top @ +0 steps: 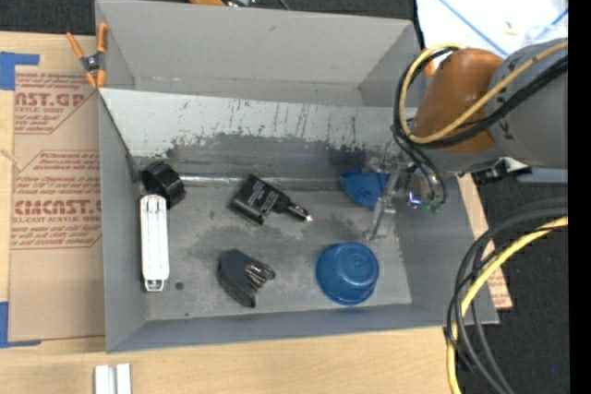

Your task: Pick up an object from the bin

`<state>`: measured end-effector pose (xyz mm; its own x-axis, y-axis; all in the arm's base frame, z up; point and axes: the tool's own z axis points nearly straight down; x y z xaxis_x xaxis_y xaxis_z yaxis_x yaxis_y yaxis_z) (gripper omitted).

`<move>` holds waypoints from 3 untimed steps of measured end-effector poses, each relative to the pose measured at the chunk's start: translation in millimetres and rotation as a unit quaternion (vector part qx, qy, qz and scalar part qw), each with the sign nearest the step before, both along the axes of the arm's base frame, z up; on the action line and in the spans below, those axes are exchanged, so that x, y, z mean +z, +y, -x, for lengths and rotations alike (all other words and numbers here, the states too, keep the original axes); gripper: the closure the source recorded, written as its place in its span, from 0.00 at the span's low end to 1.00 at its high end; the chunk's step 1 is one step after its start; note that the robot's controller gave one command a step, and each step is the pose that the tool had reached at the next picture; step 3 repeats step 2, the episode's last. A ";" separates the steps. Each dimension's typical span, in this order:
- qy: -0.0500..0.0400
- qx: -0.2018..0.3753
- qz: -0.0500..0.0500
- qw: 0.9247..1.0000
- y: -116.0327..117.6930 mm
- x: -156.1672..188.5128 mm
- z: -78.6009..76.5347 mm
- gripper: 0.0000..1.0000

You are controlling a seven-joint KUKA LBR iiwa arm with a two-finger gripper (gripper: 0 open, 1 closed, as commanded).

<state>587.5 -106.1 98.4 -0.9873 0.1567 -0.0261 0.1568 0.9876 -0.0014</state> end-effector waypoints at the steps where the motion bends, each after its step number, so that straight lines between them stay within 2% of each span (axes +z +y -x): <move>1: -0.021 -0.077 0.000 0.997 32.0 -16.6 -5.9 1.00; 3: -0.021 -0.077 0.000 0.997 32.1 -16.3 -5.9 1.00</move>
Offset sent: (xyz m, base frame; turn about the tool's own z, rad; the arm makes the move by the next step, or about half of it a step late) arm 0.0000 0.0000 0.0000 0.0000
